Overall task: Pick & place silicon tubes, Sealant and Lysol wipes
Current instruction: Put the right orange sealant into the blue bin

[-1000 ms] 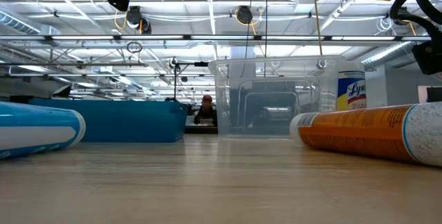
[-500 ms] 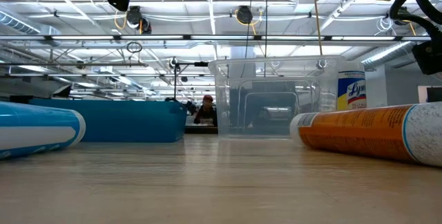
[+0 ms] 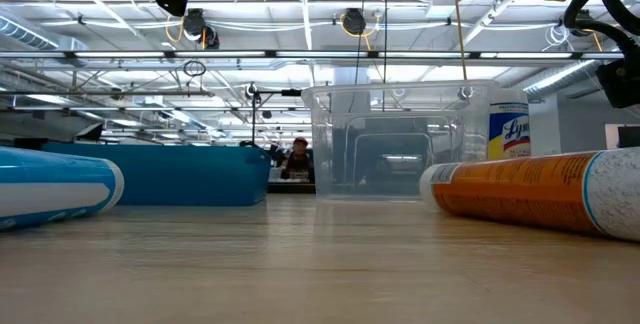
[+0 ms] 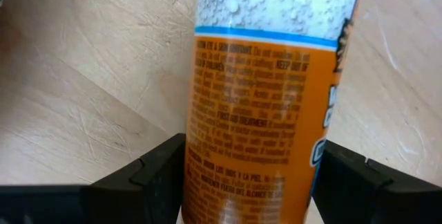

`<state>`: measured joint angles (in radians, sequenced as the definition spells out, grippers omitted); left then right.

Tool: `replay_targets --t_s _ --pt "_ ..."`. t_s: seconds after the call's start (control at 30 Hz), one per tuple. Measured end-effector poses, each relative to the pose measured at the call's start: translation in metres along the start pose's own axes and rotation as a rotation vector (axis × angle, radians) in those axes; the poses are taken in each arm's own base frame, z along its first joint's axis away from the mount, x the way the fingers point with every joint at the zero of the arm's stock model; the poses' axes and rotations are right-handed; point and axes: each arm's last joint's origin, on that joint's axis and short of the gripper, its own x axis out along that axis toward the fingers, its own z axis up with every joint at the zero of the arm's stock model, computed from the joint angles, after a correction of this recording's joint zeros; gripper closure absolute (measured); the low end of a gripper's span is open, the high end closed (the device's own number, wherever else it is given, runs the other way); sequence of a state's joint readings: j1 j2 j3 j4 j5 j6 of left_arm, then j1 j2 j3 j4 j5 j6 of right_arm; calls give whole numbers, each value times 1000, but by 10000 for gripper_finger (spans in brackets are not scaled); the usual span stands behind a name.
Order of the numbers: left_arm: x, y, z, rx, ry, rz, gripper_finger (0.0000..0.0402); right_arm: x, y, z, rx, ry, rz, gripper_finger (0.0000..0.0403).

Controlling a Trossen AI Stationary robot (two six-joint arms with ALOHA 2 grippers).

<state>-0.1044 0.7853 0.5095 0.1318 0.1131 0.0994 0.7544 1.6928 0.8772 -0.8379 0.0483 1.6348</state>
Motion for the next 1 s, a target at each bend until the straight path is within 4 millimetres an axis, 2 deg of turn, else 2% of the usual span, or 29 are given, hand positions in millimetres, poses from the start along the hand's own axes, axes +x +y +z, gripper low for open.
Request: replay_targets --t_s 0.5,0.8,1.0 --pt "0 0 0 0 0 0 123 0 0 0 -1 0 0 151" --pt "0 0 0 0 0 0 131 0 0 0 -2 -1 -3 185" --pt "0 0 0 0 0 0 131 0 0 0 -5 -1 0 176"
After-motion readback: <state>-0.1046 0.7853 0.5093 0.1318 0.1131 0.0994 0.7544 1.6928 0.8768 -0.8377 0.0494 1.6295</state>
